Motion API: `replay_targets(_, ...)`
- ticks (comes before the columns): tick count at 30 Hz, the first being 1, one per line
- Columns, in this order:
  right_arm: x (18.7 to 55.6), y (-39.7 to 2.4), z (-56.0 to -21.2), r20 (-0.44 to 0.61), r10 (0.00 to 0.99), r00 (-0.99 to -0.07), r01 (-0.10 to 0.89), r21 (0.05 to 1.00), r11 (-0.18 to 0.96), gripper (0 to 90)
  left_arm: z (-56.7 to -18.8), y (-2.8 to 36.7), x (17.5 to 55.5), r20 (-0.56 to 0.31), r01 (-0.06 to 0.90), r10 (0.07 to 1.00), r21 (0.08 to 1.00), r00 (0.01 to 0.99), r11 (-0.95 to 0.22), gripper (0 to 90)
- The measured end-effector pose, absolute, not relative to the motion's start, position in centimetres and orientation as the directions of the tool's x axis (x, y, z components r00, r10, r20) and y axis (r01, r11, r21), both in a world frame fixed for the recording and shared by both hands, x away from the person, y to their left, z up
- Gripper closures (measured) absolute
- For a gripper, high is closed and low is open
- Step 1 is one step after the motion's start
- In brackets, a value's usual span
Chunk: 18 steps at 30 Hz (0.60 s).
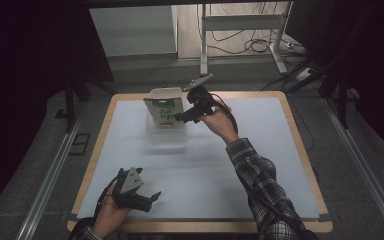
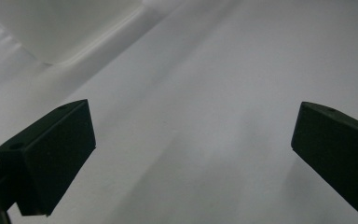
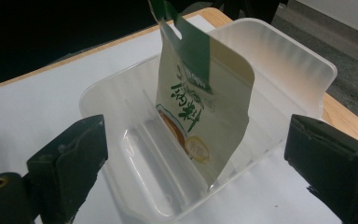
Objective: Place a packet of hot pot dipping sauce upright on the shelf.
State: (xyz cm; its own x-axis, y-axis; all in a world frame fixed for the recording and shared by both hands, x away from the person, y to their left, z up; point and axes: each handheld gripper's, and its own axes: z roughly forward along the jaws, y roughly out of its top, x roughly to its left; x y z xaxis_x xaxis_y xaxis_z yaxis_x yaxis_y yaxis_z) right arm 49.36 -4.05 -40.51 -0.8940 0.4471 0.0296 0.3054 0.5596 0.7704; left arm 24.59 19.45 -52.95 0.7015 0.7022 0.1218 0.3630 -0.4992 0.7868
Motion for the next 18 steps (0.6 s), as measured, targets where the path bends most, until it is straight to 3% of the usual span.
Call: replay_targets(18, 47.0, -5.9, -41.0, 0.067, 0.449, -0.891, 0.324, 0.788, 0.525, 0.0, -53.0, 19.4, 24.6, 0.132, 0.359, 0.701, 0.785, 0.7, -0.506, 0.0)
